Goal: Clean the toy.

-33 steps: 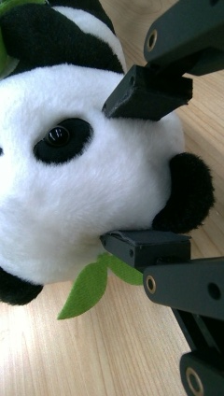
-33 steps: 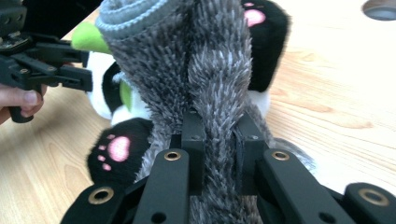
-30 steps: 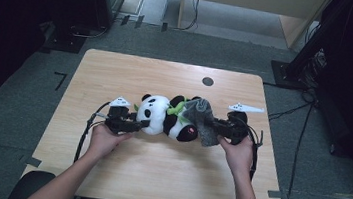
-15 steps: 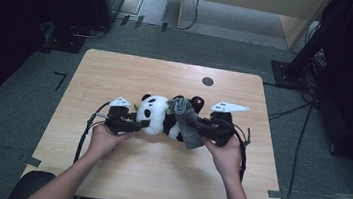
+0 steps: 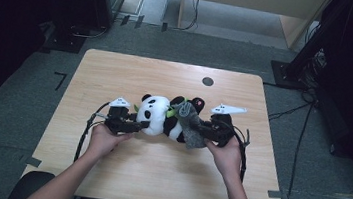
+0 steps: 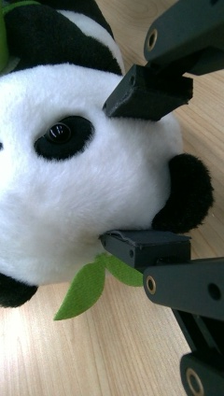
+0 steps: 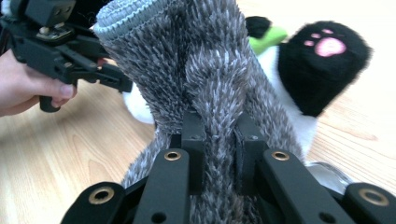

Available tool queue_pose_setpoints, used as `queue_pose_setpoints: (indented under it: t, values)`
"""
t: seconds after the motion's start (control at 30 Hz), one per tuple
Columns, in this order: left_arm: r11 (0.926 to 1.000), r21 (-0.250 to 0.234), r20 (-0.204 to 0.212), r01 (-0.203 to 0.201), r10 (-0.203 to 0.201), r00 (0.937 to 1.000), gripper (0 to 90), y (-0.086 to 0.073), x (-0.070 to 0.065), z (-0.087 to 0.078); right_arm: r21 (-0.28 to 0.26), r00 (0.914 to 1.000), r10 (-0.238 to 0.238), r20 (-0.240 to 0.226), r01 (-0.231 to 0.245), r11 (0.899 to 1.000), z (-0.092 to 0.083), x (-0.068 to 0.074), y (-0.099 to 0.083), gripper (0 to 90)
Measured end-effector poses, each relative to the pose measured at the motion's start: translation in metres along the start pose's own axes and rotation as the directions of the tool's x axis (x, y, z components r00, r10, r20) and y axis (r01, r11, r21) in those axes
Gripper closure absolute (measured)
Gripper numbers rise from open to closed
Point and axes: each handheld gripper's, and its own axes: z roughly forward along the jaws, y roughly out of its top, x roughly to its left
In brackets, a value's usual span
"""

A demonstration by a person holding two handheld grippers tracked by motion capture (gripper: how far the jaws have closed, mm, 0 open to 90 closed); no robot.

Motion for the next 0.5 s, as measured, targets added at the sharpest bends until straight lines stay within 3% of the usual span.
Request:
queue_pose_setpoints:
  t: [0.17, 0.23, 0.33, 0.4, 0.5]
  values:
    - [1.0, -0.001, -0.006, -0.006, 0.006, 1.0, 41.2, 0.0, 0.0, 0.0, 0.004, 0.9991, 0.017, 0.04, -0.017, 1.0, -0.005, -0.009, -0.002, 79.1]
    - [1.0, -0.001, -0.007, 0.0, 0.0, 1.0, 41.2, 0.001, 0.0, 0.0, 0.009, 0.9958, 0.03, 0.087, -0.031, 0.999, -0.011, -0.018, -0.003, 79.5]
    - [1.0, -0.001, -0.008, 0.007, -0.007, 0.9999, 41.4, 0.001, 0.0, 0.0, -0.003, 0.9938, 0.043, 0.103, -0.043, 0.999, -0.017, -0.022, -0.002, 79.6]
    - [1.0, -0.002, -0.012, 0.006, -0.006, 0.9999, 41.9, 0.002, -0.001, 0.0, -0.05, 0.9951, 0.047, 0.086, -0.043, 0.998, -0.03, -0.018, 0.005, 79.6]
    - [1.0, -0.003, -0.015, 0.009, -0.009, 0.9998, 42.3, 0.003, -0.002, 0.0, -0.092, 0.9987, 0.012, 0.05, -0.008, 0.996, -0.04, -0.002, 0.017, 79.6]
